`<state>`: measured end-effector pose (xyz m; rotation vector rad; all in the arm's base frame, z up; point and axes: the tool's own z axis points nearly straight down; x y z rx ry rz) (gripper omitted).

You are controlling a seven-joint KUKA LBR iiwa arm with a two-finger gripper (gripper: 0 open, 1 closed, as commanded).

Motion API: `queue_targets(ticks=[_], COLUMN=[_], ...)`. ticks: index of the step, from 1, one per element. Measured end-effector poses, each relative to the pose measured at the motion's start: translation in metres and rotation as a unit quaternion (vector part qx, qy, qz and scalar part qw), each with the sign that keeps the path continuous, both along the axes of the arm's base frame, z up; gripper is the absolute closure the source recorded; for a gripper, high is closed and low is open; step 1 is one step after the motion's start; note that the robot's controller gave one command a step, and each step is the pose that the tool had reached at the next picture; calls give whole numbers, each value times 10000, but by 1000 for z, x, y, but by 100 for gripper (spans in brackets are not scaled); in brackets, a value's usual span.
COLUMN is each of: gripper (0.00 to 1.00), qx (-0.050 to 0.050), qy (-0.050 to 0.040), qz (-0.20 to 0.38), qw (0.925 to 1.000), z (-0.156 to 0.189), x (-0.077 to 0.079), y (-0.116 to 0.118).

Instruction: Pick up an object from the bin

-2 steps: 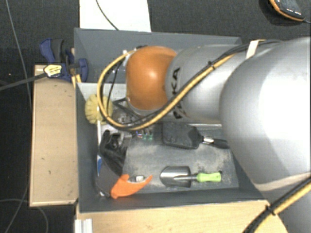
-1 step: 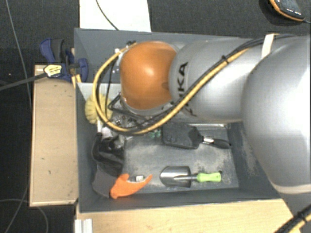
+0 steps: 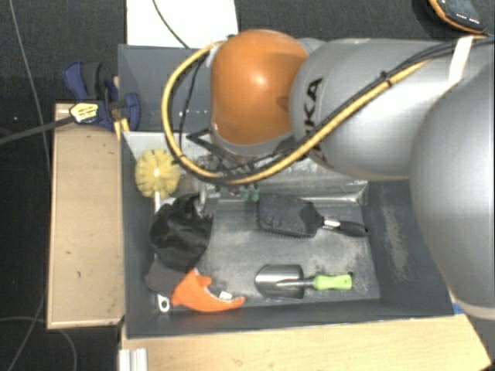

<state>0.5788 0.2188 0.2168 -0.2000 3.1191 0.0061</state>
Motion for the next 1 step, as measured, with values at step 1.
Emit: queue_targets(ticks=[1], gripper=[100], qx=[-19], qy=[-33], qz=[1681], qw=[9858], z=[-15], x=[-10], y=[11])
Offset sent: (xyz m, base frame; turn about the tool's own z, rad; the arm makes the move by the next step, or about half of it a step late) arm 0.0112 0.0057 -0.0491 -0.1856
